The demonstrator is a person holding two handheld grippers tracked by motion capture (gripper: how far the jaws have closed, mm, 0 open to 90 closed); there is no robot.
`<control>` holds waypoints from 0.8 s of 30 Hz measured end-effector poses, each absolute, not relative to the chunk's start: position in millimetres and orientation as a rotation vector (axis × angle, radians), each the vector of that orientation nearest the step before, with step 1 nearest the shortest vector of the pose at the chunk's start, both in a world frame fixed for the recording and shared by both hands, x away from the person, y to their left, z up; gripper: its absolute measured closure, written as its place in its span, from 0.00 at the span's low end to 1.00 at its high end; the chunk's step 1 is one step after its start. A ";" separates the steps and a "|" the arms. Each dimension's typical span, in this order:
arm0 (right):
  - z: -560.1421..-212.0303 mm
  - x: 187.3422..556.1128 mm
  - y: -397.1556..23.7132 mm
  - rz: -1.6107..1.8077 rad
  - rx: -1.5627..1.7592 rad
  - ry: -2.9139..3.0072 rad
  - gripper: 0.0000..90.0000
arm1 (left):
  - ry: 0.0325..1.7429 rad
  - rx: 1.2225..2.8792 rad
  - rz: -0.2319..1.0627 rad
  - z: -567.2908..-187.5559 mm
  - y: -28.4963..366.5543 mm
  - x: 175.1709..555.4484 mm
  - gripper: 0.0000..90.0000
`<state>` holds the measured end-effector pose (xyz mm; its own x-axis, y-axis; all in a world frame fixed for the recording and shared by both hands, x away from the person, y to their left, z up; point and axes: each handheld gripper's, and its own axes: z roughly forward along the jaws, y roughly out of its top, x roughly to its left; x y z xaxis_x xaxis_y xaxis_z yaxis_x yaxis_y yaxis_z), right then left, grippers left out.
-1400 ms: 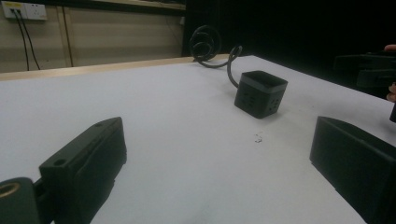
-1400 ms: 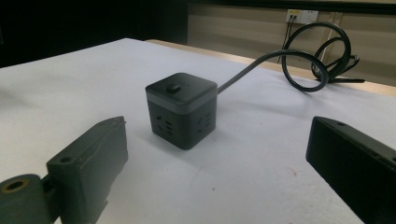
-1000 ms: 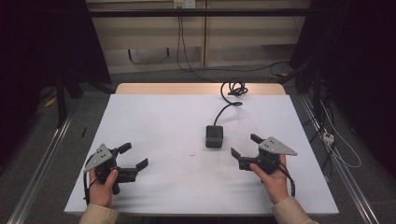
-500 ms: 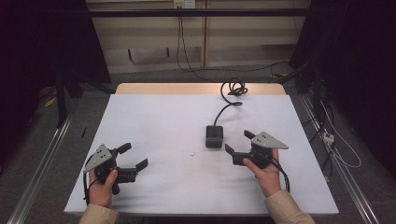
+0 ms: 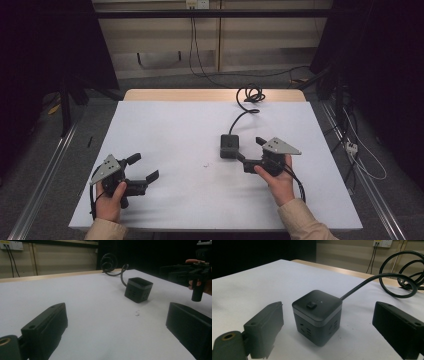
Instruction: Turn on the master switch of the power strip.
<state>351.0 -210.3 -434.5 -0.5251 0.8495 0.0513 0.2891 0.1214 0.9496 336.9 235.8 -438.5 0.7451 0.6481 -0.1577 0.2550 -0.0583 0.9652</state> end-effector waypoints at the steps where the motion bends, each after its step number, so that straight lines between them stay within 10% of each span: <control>1: -434.5 351.0 -210.3 1.411 1.098 1.887 0.10 | 0.736 1.639 0.374 -438.5 235.8 336.9 0.04; 24: -433.5 368.2 -199.8 1.394 1.102 1.896 0.12 | 0.735 1.634 0.369 -438.3 235.7 336.7 0.04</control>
<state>368.2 -199.8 -433.5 -0.5225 0.8514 0.0456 0.2974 0.1319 0.9456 336.7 235.7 -438.3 0.7459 0.6460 -0.1621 0.2557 -0.0531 0.9653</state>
